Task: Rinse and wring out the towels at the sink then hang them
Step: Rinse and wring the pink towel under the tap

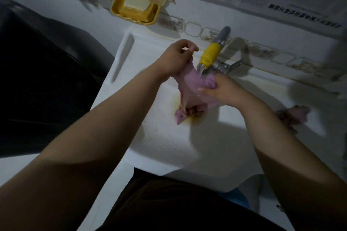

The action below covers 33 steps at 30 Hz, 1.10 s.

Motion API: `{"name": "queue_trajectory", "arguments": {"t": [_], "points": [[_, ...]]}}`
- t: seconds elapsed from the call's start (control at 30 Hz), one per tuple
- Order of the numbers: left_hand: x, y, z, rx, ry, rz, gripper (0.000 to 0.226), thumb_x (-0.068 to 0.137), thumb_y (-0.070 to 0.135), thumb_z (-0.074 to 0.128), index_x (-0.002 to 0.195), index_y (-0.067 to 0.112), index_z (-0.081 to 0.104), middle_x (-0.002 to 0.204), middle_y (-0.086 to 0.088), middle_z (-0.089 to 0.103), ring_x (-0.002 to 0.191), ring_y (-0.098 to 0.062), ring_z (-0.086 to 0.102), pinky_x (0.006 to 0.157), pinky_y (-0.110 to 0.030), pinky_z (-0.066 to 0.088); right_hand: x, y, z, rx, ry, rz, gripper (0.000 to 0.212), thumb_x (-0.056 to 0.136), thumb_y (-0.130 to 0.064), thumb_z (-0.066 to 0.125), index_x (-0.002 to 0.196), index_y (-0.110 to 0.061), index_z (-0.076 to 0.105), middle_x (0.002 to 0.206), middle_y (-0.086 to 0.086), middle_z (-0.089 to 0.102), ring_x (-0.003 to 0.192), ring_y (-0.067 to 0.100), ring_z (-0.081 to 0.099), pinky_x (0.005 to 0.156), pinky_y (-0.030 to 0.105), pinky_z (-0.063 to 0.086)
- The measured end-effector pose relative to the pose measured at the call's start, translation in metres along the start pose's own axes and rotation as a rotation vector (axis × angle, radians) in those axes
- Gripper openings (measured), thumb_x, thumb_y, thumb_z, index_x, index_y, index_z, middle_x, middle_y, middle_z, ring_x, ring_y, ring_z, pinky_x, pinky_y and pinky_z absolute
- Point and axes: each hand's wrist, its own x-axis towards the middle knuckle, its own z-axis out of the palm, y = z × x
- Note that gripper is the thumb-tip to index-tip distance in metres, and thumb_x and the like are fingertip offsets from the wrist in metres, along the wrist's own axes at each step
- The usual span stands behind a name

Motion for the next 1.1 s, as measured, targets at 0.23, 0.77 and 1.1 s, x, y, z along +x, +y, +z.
{"name": "queue_trajectory", "arguments": {"t": [0.23, 0.77, 1.1], "points": [[0.0, 0.005, -0.012, 0.571, -0.589, -0.036, 0.04, 0.092, 0.049, 0.053, 0.096, 0.012, 0.068, 0.09, -0.001, 0.066, 0.081, -0.013, 0.057, 0.077, -0.026, 0.044, 0.006, -0.007, -0.02, 0.416, 0.076, 0.011, 0.016, 0.091, -0.012, 0.056, 0.088, -0.022, 0.068, 0.098, 0.008, 0.07, 0.097, 0.019, 0.064, 0.094, 0.036, 0.047], [-0.042, -0.023, 0.048, -0.758, -0.084, -0.509, 0.05, 0.102, 0.038, 0.038, 0.113, -0.005, 0.06, 0.108, -0.023, 0.064, 0.1, -0.03, 0.061, 0.096, -0.038, 0.048, 0.032, -0.035, 0.028, 0.217, 0.639, 0.217, 0.022, 0.092, -0.025, 0.053, 0.078, -0.009, 0.059, 0.086, 0.017, 0.066, 0.082, 0.03, 0.064, 0.071, 0.034, 0.048], [-0.046, -0.021, 0.009, -0.179, -0.017, -0.312, 0.036, 0.099, 0.037, 0.046, 0.086, 0.014, 0.07, 0.09, -0.005, 0.073, 0.086, -0.012, 0.066, 0.081, -0.026, 0.049, 0.037, -0.031, 0.019, 0.258, 0.283, 0.328, 0.039, 0.098, -0.034, 0.045, 0.119, -0.003, 0.056, 0.121, 0.02, 0.059, 0.112, 0.03, 0.057, 0.074, 0.02, 0.038]]}}
